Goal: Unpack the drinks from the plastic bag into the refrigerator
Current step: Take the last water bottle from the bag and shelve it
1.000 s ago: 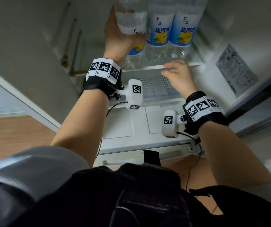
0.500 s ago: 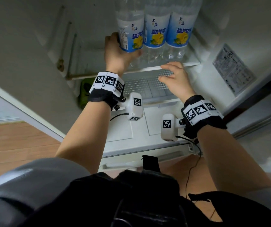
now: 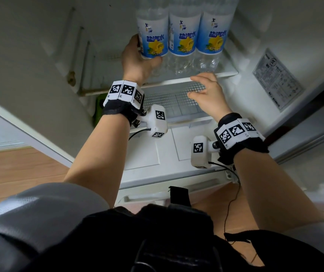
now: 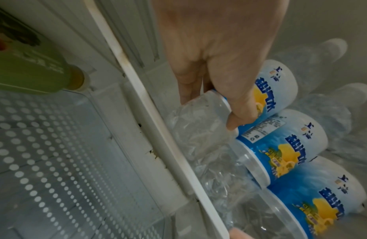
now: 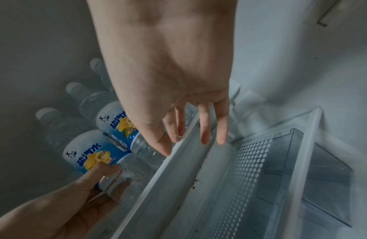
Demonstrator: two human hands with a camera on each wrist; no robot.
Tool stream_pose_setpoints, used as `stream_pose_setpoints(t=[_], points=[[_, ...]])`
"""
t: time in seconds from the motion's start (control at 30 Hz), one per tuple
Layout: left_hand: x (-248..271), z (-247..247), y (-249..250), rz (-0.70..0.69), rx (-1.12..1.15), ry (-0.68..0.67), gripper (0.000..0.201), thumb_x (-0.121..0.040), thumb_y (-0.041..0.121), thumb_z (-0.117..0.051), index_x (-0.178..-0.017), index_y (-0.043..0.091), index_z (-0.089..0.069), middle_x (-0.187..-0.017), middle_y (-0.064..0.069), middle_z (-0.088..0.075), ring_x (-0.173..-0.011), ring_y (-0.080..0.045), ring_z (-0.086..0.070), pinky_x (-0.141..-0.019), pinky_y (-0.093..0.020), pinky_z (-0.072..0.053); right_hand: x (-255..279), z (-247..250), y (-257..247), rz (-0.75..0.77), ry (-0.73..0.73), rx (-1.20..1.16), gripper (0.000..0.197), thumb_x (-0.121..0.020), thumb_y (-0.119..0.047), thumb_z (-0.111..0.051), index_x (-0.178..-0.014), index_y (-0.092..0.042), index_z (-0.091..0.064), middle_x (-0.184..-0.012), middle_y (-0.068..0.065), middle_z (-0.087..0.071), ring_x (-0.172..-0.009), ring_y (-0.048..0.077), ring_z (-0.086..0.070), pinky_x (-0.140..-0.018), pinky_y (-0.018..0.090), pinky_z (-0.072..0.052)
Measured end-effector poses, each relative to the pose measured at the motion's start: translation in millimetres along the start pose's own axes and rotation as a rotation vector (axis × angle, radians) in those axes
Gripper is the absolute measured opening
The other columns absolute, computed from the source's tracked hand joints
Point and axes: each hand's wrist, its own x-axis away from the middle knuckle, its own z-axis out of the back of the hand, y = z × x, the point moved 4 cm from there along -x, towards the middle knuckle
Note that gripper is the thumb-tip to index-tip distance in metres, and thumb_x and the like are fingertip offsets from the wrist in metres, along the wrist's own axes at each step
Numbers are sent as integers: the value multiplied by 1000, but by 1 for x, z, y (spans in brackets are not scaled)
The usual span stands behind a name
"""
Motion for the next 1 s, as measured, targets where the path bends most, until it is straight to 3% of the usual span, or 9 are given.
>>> stream_pose_setpoints(t=[0.23,0.3,0.4,0.5,0.57,0.67,0.73,0.83,1.0], points=[[-1,-4,-4,-23,25,-56,63,-70,16,-76,-126,3,-50,-111,0,-65,-96,-8,-63,-82,-14,-52,6,-1,-5,-40,-19,-10,49,-82,-7,-64,-130,-7,-53,-139,6,-41,-124,19,-48,-109,34,-40],[4,-9,-6,-16,-1,-87,85,-73,22,-77,-142,1,-31,-134,-7,-55,-120,-15,-56,-101,-21,-47,12,3,-7,-52,-5,-48,50,-84,-9,-64,-132,-8,-51,-140,5,-42,-117,17,-53,-106,27,-43],[24,-16,-7,-11,-31,-67,105,-78,32,-72,-149,-4,-3,-157,-19,-21,-147,-28,-23,-121,-36,-22,28,13,-12,-48,45,-120,44,-85,-8,-63,-128,-9,-54,-134,0,-46,-104,11,-55,-93,20,-47],[66,-26,8,-31,-24,-6,92,-85,22,-66,-149,-4,-5,-159,-23,-6,-149,-31,-7,-117,-24,-5,51,30,-16,-55,65,-176,35,-85,-12,-64,-120,-13,-61,-125,-3,-57,-101,15,-62,-88,24,-51],[99,-36,23,-91,13,27,83,-84,14,-65,-147,-4,-15,-157,-25,-11,-148,-33,-12,-109,-14,-9,71,47,-20,-60,70,-211,28,-86,-12,-63,-113,-12,-65,-112,-2,-66,-93,12,-66,-82,20,-52],[147,-53,48,-153,179,78,55,-77,6,-58,-130,0,-49,-139,-19,-48,-130,-26,-48,-109,-31,-37,115,82,-28,-18,98,-279,19,-87,-9,-61,-105,-9,-67,-98,2,-70,-77,6,-66,-70,10,-49],[181,-68,67,-195,334,75,36,-70,-6,-43,-97,6,-65,-98,-11,-69,-87,-15,-70,-76,-34,-58,152,110,-23,-28,127,-299,17,-88,-8,-58,-101,-12,-68,-97,6,-71,-77,11,-67,-72,13,-51],[234,-102,92,-237,452,-32,41,-64,-14,-33,-64,18,-58,-59,0,-61,-50,-11,-62,-52,-24,-49,212,153,-1,-100,206,-325,19,-89,-5,-55,-91,-21,-66,-90,1,-71,-77,12,-68,-75,16,-53],[328,-171,127,-272,520,-209,45,-65,-13,-34,-57,24,-56,-52,-1,-58,-50,-25,-59,-53,-42,-53,303,217,39,-142,371,-323,13,-90,0,-54,-91,-9,-64,-81,7,-68,-67,1,-67,-68,16,-55]])
